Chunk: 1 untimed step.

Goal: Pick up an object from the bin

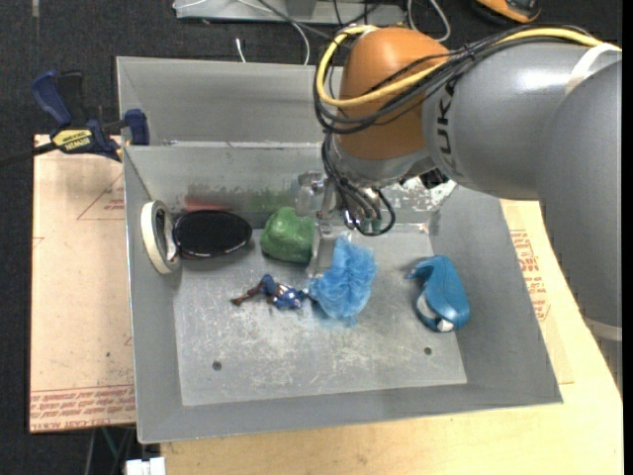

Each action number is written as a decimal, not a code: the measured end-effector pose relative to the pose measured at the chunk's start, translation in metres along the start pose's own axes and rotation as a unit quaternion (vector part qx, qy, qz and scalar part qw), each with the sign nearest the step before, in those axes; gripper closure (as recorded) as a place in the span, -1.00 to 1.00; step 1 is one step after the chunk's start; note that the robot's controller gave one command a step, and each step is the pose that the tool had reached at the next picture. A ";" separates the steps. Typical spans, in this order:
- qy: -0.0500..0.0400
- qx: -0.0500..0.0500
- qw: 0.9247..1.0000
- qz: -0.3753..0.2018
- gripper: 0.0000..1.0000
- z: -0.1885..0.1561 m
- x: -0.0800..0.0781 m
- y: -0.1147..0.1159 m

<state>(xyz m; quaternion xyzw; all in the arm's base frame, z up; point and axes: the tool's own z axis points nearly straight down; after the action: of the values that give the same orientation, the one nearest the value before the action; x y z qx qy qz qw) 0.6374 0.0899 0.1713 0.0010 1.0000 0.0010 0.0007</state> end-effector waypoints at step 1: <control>0.000 0.000 1.000 0.000 -1.00 0.000 0.000 0.000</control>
Offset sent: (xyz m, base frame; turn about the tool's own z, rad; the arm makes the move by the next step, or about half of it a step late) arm -0.0037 0.0111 -0.0313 -0.0033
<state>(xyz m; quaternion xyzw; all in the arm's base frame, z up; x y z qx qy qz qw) 0.6374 0.0899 0.1713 0.0010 1.0000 0.0010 0.0007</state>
